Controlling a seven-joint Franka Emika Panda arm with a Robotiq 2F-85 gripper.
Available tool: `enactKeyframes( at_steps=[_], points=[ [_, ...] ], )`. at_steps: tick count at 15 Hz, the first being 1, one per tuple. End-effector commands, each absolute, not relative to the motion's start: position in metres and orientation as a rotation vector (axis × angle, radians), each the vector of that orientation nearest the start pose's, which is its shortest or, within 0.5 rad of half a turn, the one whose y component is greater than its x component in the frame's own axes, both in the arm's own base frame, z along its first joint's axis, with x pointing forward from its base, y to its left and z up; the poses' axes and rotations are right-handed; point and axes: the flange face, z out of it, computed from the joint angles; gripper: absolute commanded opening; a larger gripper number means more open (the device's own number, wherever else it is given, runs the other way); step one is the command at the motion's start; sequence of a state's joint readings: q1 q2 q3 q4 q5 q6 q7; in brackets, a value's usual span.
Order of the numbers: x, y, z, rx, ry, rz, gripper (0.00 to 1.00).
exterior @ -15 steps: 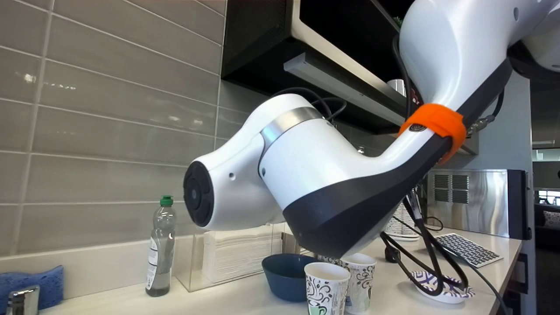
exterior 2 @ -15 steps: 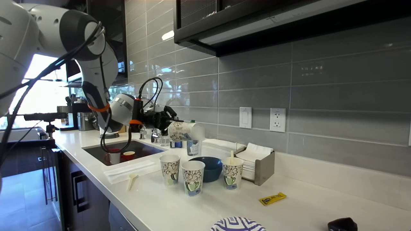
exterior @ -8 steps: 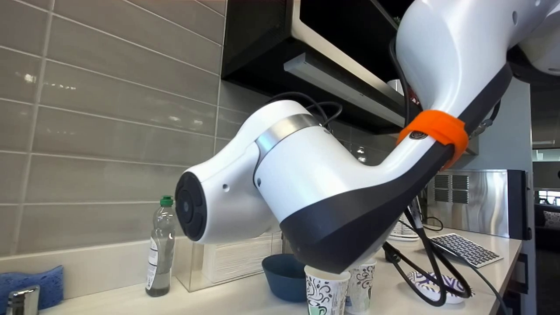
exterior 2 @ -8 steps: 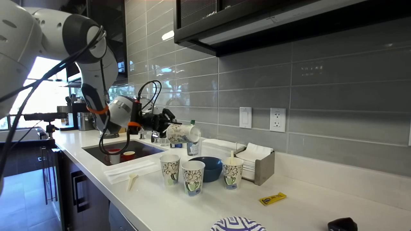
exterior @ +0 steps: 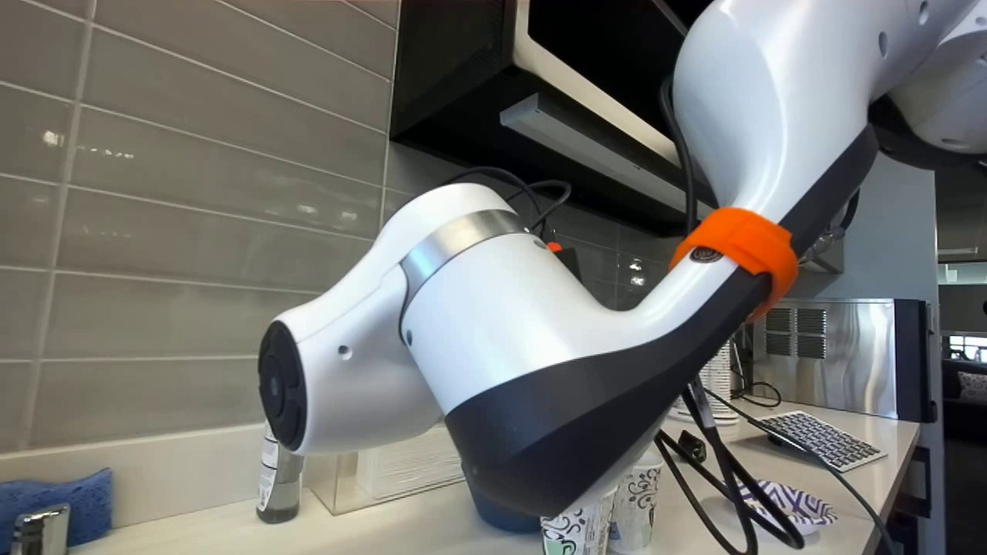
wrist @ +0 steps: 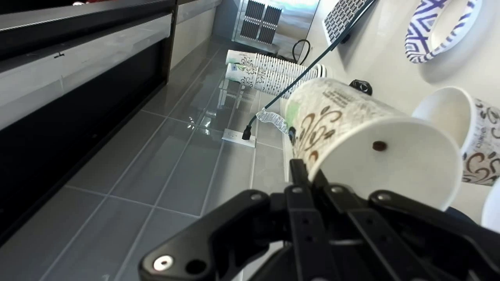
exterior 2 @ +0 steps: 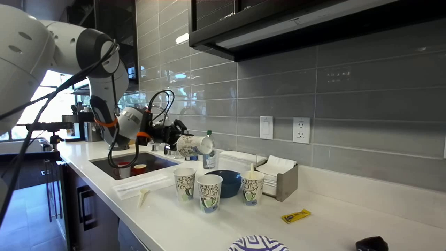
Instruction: Pour the contents from one cup to the other
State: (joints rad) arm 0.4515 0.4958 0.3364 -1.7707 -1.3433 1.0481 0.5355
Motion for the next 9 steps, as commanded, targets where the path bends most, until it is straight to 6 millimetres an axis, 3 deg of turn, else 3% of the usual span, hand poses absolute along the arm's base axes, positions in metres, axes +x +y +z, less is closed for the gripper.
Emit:
enactKeyframes(
  at_steps=[1,9],
  points=[
    [0.519,0.294,0.334,1.485,0.34,-0.109,0.01],
    [0.524,0.294,0.32,1.42,0.345,-0.241,0.01]
  ],
)
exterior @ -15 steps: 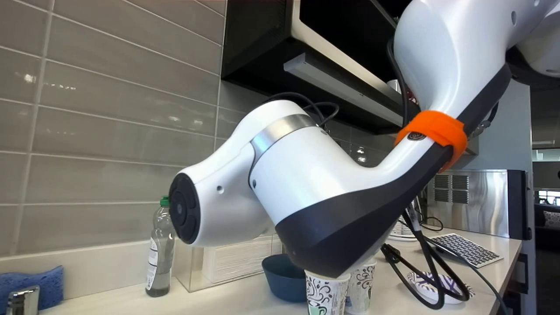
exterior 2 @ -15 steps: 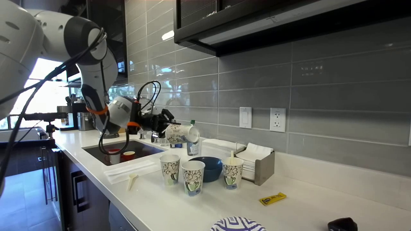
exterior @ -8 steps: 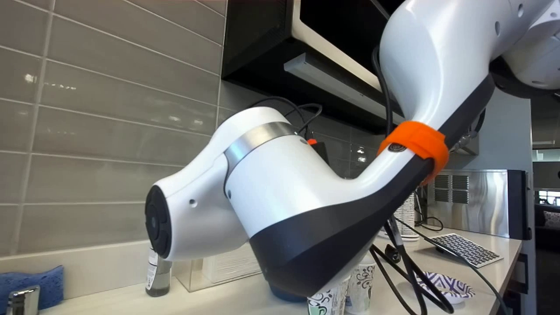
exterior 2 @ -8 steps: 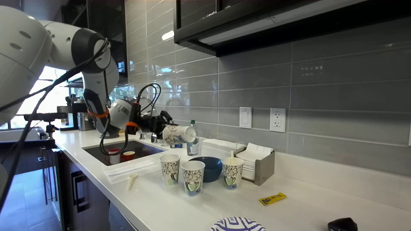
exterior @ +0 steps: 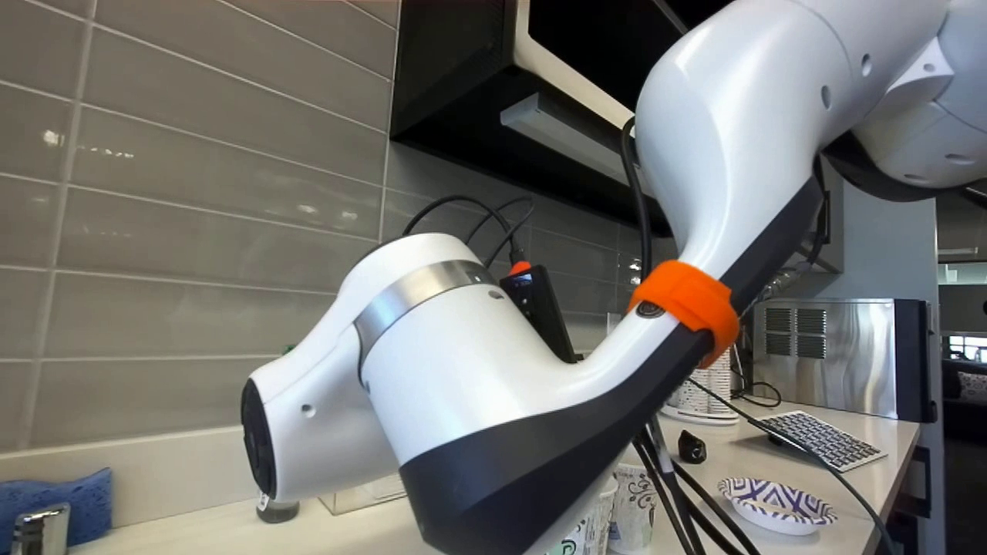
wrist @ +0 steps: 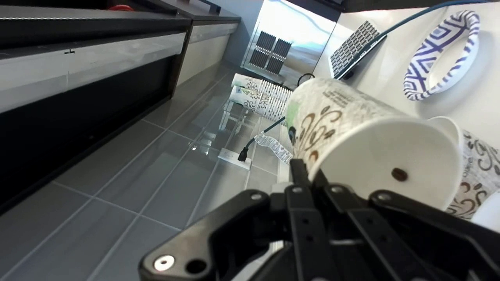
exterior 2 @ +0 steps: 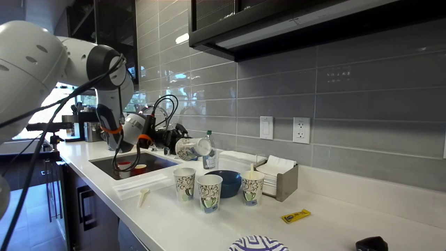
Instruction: Pour the contents from one cup to the other
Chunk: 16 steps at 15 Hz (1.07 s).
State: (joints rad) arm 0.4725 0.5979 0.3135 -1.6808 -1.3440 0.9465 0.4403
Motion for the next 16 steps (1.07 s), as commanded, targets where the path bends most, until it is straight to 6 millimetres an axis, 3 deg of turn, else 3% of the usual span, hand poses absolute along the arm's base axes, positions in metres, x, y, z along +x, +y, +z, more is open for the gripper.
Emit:
enactKeyframes(
  at_steps=[1,16],
  points=[
    [0.5247,0.2946,0.3193,1.412,0.343,-0.252,0.01],
    [0.5241,0.2899,0.3146,1.243,0.373,-0.408,0.01]
  ],
)
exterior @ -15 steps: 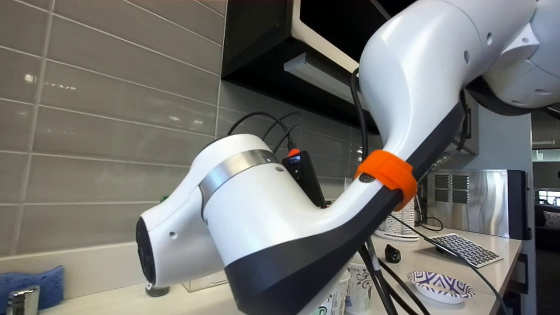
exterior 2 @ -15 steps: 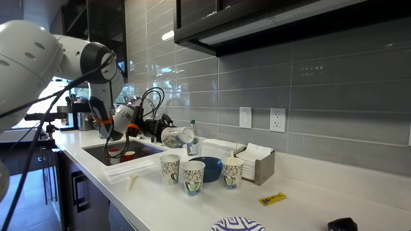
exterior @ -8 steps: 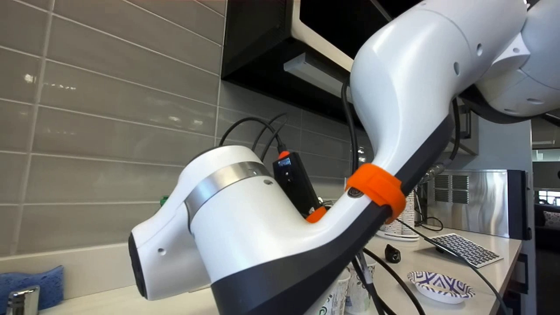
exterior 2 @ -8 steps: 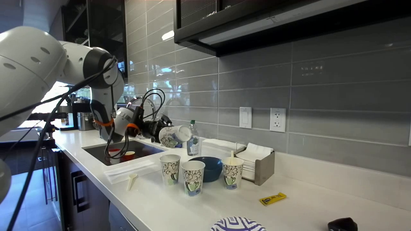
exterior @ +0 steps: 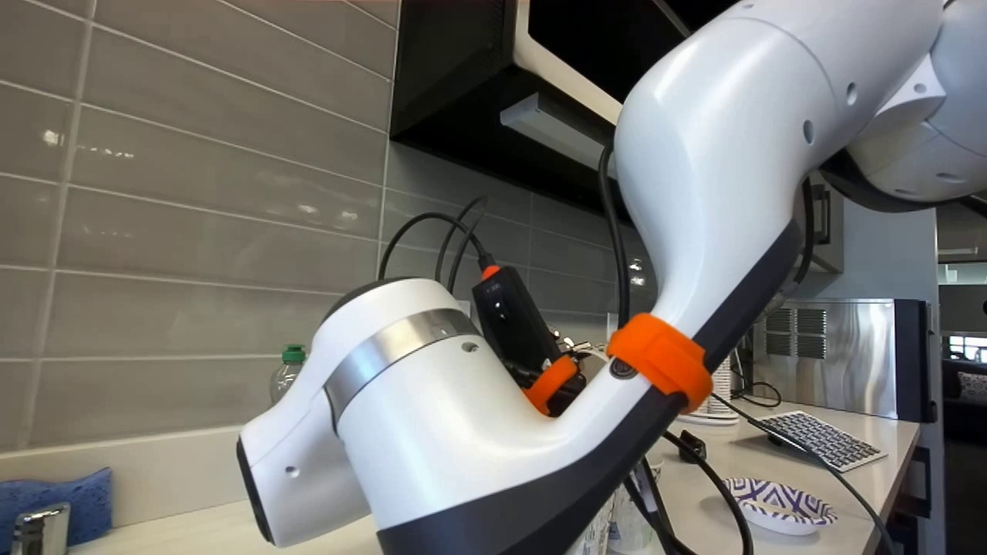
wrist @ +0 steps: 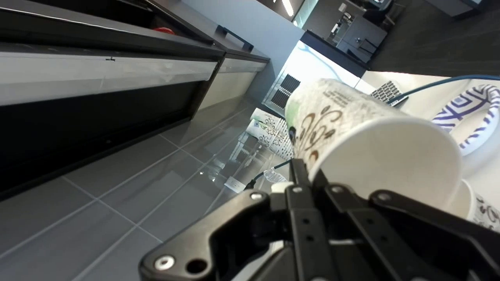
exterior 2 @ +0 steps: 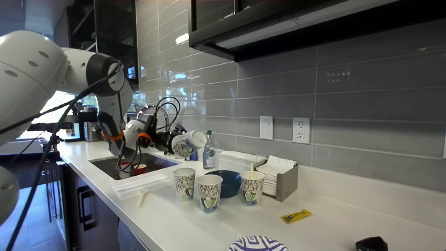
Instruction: Pour the contents from one cup to the other
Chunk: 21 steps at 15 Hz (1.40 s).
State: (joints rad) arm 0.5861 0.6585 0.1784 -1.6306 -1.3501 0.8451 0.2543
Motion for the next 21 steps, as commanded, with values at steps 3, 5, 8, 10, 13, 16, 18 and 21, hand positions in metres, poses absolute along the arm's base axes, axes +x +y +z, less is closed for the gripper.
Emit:
enactKeyframes(
  at_steps=[3,5,8,10,13,16,18,21],
  points=[
    [0.524,0.295,0.315,1.225,0.381,-0.417,0.01],
    [0.522,0.297,0.317,1.221,0.389,-0.418,0.01],
    [0.522,0.296,0.32,1.232,0.387,-0.408,0.01],
    [0.522,0.293,0.323,1.244,0.374,-0.402,0.01],
    [0.522,0.288,0.328,1.27,0.351,-0.38,0.01],
    [0.517,0.282,0.343,1.318,0.3,-0.34,0.01],
    [0.512,0.278,0.358,1.385,0.25,-0.304,0.01],
    [0.501,0.274,0.381,1.495,0.168,-0.251,0.01]
  ],
)
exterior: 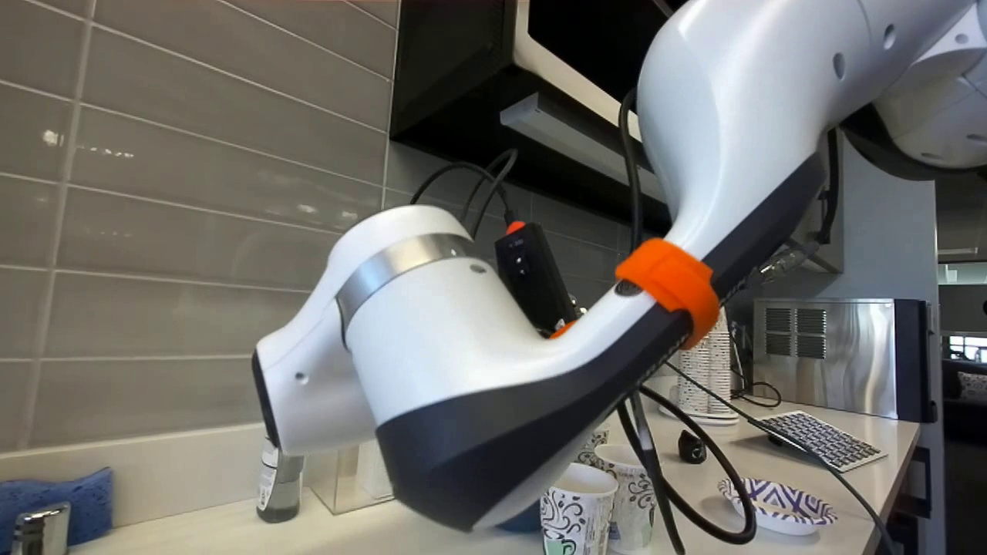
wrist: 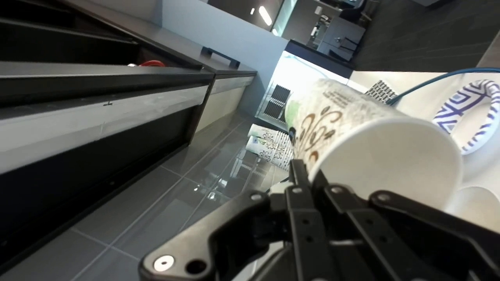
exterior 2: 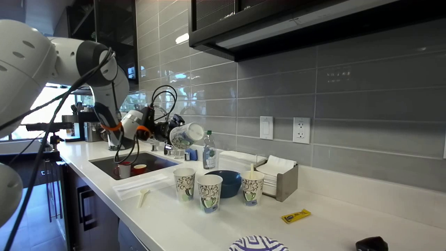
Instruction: Pour the contents from one cup to the other
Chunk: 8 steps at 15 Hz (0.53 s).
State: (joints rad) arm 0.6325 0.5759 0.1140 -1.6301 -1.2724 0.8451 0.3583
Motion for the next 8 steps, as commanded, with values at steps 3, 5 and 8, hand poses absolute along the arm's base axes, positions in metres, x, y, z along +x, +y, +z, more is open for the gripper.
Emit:
enactKeyframes(
  at_steps=[3,5,8],
  points=[
    [0.489,0.268,0.4,1.603,0.071,-0.201,0.01],
    [0.483,0.262,0.408,1.658,0.013,-0.157,0.01],
    [0.491,0.268,0.409,1.627,0.02,-0.175,0.04]
  ],
)
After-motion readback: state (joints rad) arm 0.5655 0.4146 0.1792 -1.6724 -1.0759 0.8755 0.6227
